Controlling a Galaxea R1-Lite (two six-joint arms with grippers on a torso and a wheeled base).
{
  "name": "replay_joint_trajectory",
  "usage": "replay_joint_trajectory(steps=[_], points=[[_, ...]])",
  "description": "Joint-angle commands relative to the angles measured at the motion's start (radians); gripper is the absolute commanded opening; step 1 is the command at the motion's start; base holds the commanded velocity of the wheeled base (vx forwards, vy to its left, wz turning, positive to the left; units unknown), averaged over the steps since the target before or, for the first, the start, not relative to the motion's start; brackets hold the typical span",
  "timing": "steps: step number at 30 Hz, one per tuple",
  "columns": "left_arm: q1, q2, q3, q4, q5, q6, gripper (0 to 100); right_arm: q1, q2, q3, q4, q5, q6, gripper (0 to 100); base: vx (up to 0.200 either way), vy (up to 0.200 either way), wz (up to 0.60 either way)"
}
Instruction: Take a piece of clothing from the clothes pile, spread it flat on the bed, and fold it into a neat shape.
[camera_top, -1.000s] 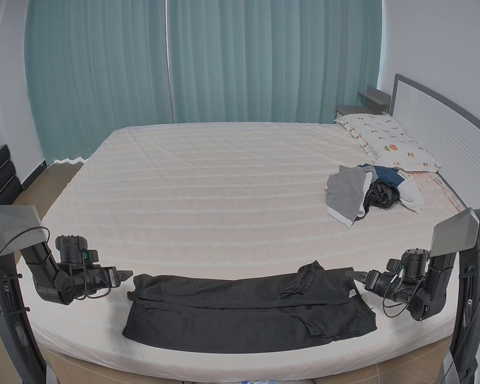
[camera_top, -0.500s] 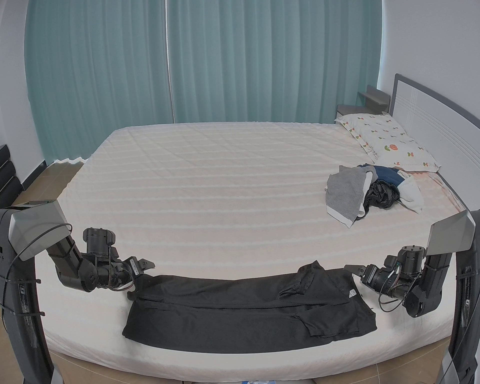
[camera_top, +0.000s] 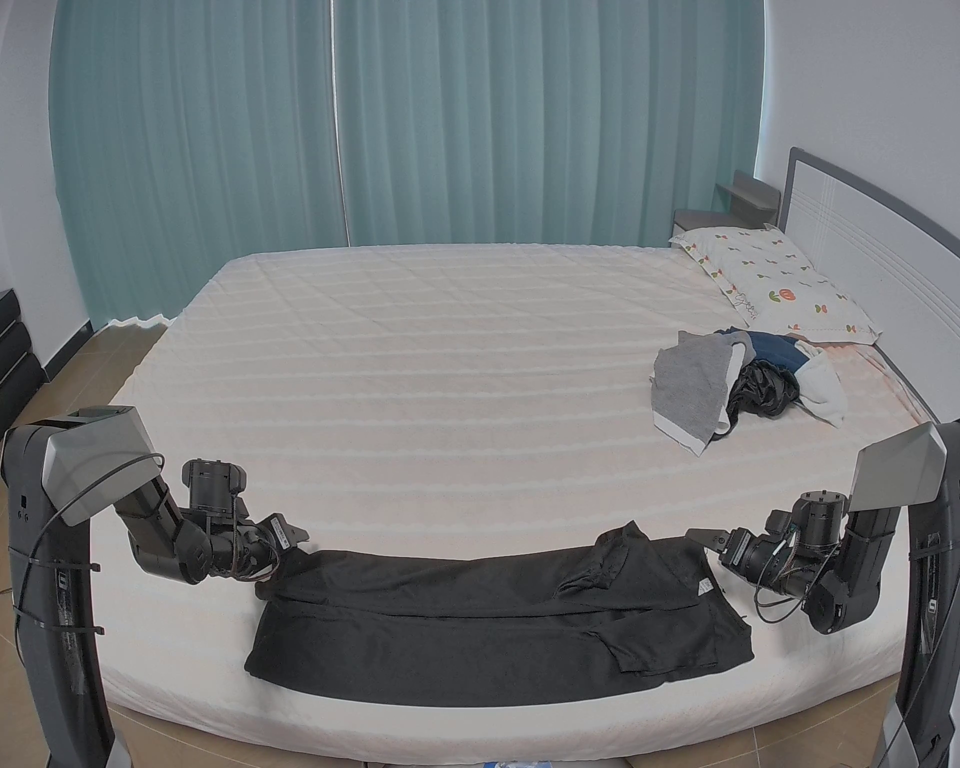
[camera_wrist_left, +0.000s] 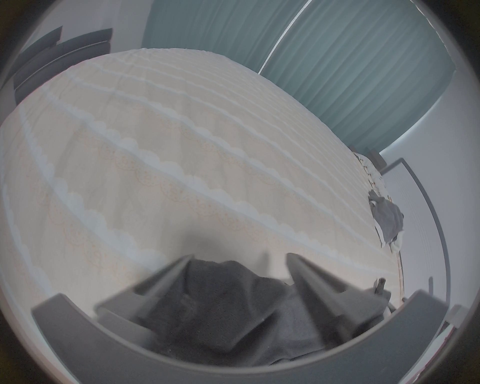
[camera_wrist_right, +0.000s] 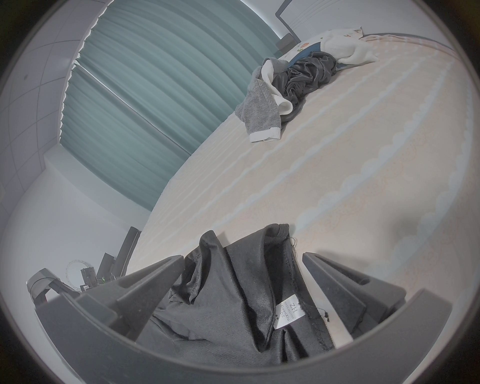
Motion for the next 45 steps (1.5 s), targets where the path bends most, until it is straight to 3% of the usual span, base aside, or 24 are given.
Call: replay_joint_trajectory(steps=[1, 19, 30, 33, 45], points=[[0.013, 0.005, -0.011, -0.004, 0.021, -0.039, 0, -0.004, 0.006, -0.017, -0.001, 0.000, 0.002, 100, 0.000, 0.000, 0.00], [0.048, 0.021, -0.030, -0.004, 0.047, -0.059, 0, 0.022, 0.015, -0.195, 0.187, -0.001, 0.035, 100, 0.000, 0.000, 0.00], [0.048, 0.023, -0.031, -0.004, 0.053, -0.057, 0, 0.025, -0.020, -0.130, 0.174, -0.007, 0.030, 100, 0.000, 0.000, 0.00], [0.053, 0.023, -0.030, -0.004, 0.051, -0.056, 0, 0.062, -0.029, -0.101, 0.177, -0.012, 0.022, 100, 0.000, 0.000, 0.00], [0.053, 0.023, -0.030, -0.004, 0.051, -0.056, 0, 0.071, 0.000, -0.143, 0.211, -0.012, 0.002, 100, 0.000, 0.000, 0.00]])
